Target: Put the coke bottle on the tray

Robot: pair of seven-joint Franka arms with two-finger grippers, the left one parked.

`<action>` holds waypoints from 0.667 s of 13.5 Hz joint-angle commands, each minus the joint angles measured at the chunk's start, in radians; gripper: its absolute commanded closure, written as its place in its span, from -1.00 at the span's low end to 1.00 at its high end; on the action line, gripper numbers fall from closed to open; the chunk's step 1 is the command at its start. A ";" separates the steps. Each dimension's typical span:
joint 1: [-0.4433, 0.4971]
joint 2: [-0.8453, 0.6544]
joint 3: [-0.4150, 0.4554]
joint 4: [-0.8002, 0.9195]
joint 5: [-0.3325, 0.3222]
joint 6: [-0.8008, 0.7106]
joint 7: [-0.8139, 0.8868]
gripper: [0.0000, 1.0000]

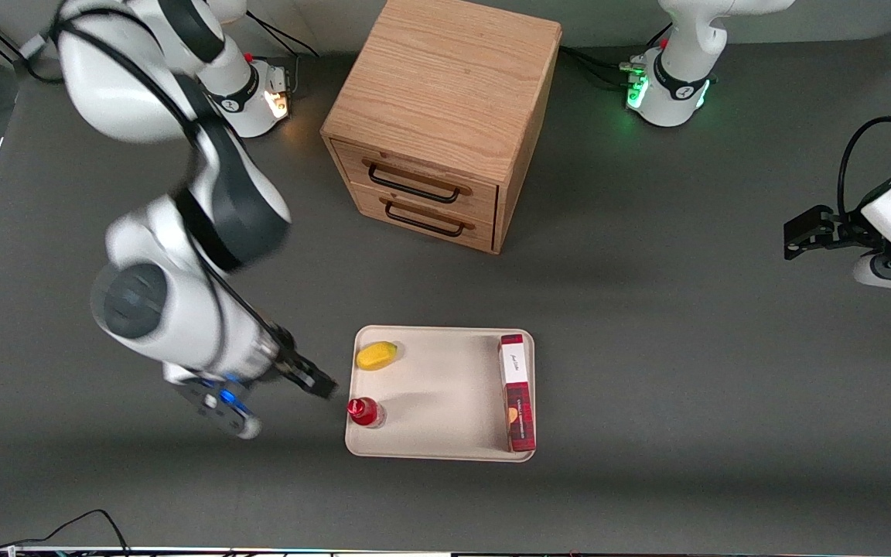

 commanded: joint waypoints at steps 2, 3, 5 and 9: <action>-0.148 -0.438 0.019 -0.410 0.002 -0.121 -0.305 -1.00; -0.185 -0.541 0.007 -0.537 0.019 -0.116 -0.403 -1.00; -0.212 -0.690 -0.102 -0.738 0.092 -0.078 -0.535 -1.00; -0.209 -0.888 -0.204 -1.128 0.103 0.152 -0.671 -1.00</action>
